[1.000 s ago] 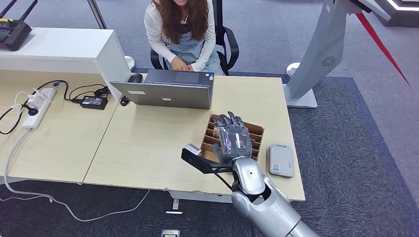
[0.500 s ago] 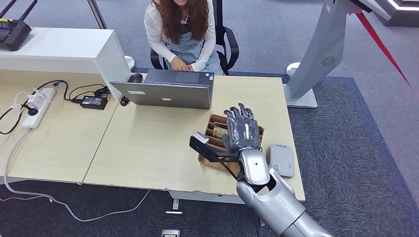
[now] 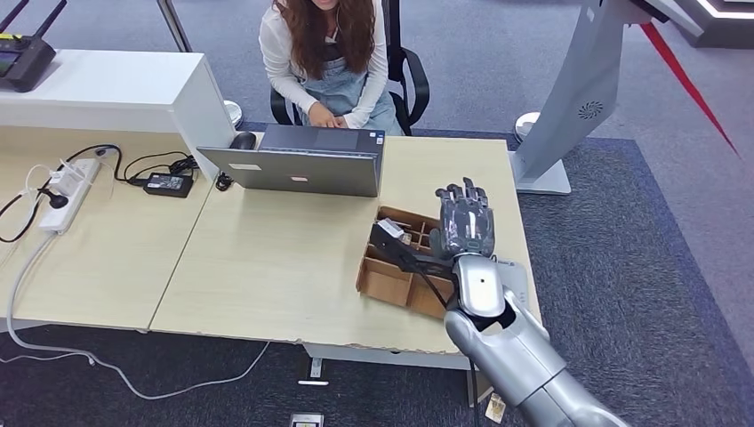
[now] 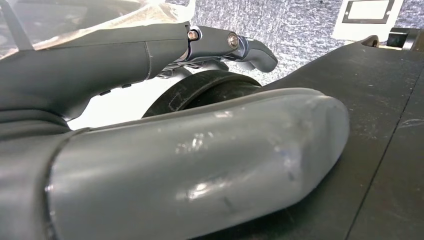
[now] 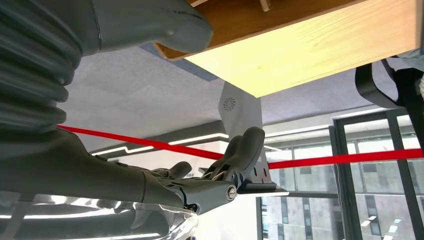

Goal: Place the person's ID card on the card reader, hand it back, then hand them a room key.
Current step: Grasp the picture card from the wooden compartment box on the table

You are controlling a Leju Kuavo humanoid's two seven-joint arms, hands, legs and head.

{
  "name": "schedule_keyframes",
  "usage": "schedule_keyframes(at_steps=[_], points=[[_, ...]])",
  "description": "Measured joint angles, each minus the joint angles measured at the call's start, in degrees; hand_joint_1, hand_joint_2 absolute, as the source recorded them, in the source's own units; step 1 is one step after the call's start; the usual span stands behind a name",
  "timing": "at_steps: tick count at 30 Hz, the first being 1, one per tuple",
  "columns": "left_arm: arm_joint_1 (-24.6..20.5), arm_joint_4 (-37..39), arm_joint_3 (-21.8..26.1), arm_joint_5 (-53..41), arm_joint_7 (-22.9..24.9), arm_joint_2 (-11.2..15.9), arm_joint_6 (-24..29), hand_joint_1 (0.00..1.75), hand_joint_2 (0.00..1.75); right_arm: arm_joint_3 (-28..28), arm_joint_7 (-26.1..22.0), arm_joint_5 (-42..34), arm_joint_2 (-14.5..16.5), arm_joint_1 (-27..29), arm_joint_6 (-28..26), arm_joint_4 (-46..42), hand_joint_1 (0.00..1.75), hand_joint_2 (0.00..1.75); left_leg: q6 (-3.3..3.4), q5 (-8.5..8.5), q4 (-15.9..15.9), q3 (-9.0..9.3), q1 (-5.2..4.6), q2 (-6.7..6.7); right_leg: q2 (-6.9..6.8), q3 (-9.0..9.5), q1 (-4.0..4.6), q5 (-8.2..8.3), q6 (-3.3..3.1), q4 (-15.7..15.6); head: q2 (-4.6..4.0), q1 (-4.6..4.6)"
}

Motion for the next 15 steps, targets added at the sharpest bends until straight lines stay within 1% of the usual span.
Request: schedule_keyframes(at_steps=[7,15], points=[[0.00,0.00,0.00,-0.31,0.23,-0.01,0.16,0.00,0.00,-0.17,-2.01,-1.34,-0.17,0.99,0.34,-1.36,0.53,1.75,0.00,0.00,0.00,0.00,0.00,0.00,0.00,0.00,0.00,0.00,0.00,0.00,0.00,0.00],[0.44,0.00,0.00,0.19,0.66,-0.01,1.16,0.00,0.00,-0.15,-5.19,-6.30,-0.68,3.53,1.02,-8.53,0.41,1.75,0.00,0.00,0.00,0.01,0.00,0.00,0.00,0.00,0.00,0.00,0.00,0.00,0.00,0.00]])
